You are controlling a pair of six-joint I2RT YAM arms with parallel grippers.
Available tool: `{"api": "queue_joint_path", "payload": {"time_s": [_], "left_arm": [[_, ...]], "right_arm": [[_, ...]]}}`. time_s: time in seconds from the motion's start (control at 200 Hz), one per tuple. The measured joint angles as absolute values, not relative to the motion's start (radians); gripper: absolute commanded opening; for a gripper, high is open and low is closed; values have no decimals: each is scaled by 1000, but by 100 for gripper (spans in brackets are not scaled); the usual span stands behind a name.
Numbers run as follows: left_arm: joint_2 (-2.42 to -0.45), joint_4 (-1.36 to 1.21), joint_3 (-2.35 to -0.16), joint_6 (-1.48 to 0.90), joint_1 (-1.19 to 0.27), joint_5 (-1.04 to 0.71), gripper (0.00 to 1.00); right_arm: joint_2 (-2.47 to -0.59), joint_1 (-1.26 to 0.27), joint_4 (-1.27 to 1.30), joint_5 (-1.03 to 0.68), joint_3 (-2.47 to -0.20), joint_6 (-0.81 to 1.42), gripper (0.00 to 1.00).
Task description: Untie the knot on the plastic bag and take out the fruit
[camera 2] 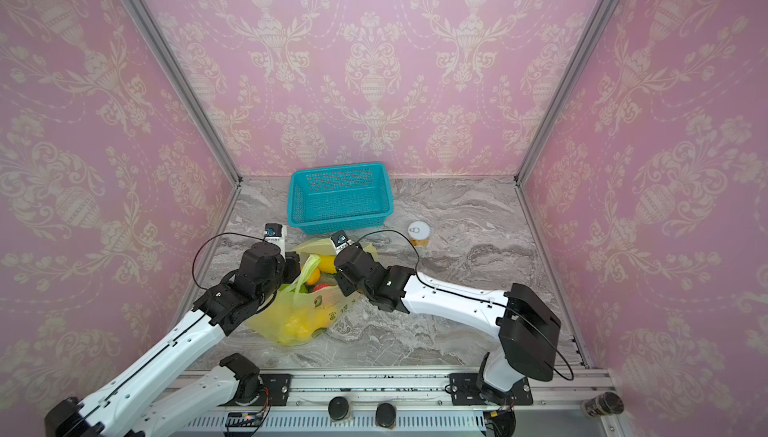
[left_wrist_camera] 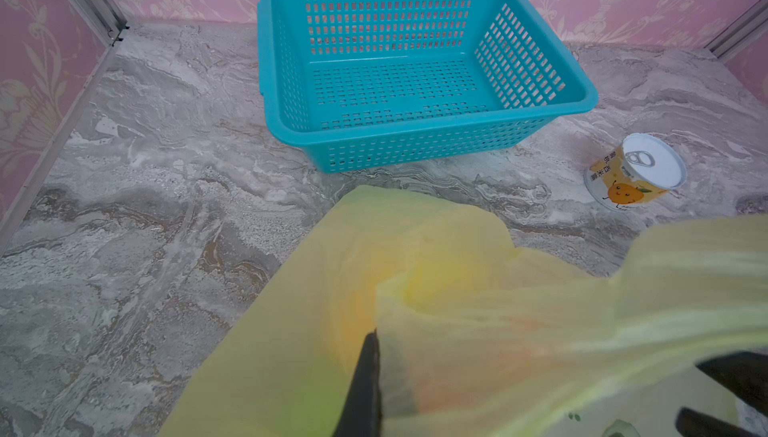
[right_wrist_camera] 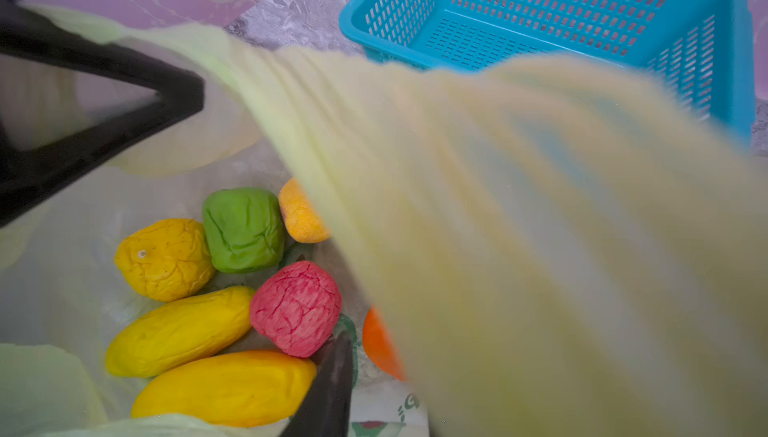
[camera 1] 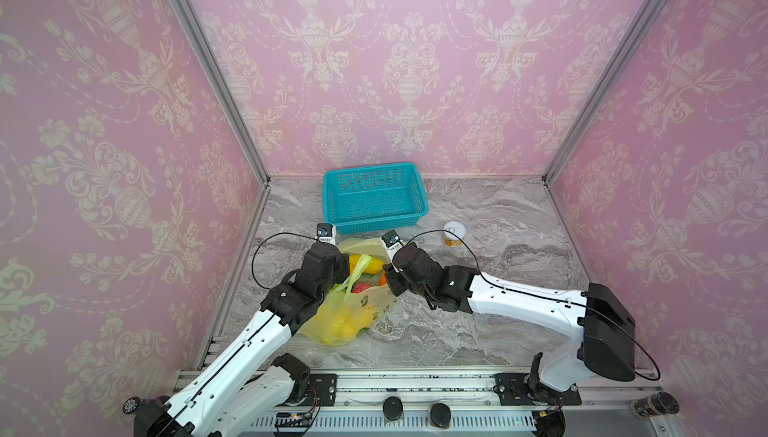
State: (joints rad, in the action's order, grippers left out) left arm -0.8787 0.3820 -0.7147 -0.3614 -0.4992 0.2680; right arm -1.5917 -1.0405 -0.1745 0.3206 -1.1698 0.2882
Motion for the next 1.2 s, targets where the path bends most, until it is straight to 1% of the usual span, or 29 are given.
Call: {"api": "queue_joint_path", "payload": {"time_s": [0.06,0.2,0.3,0.445,0.485,0.535,0.6,0.741,0.841,1.006,1.201], "left_arm": [[-879,382,-715,-361,-499,268,0],[-878,382,-715,-361,-499,268,0],[-878,382,-715,-361,-499,268,0],[-878,382,-715,-361,-499,268,0],[-878,382,-715,-361,-499,268,0],[-878,382,-715,-361,-499,268,0],[-878,382,-715,-361,-499,268,0],[-878,382,-715,-361,-499,268,0],[-878,382,-715,-361,-499,268,0],[-878,382,-715,-361,-499,268,0],[-878,382,-715,-361,-499,268,0]], "right_arm": [[-1637,-1041,-181,311,-1205,290,26],[-1720,-1057,-195,309,-1229,293,40],[-1737,-1071,-216,322,-1216,300,55],[-1723,-1090,-206,339,-1155,314,83],[-1718,-1093,-204,341,-1137,318,89],[-1710,-1096,-203,348,-1118,310,93],[-1703,-1097,-200,356,-1106,313,95],[-1702,-1094,-194,367,-1110,316,96],[-1718,-1087,-207,372,-1142,319,98],[-1768,-1072,-226,390,-1214,335,97],[-1844,-1061,-265,413,-1245,365,95]]}}
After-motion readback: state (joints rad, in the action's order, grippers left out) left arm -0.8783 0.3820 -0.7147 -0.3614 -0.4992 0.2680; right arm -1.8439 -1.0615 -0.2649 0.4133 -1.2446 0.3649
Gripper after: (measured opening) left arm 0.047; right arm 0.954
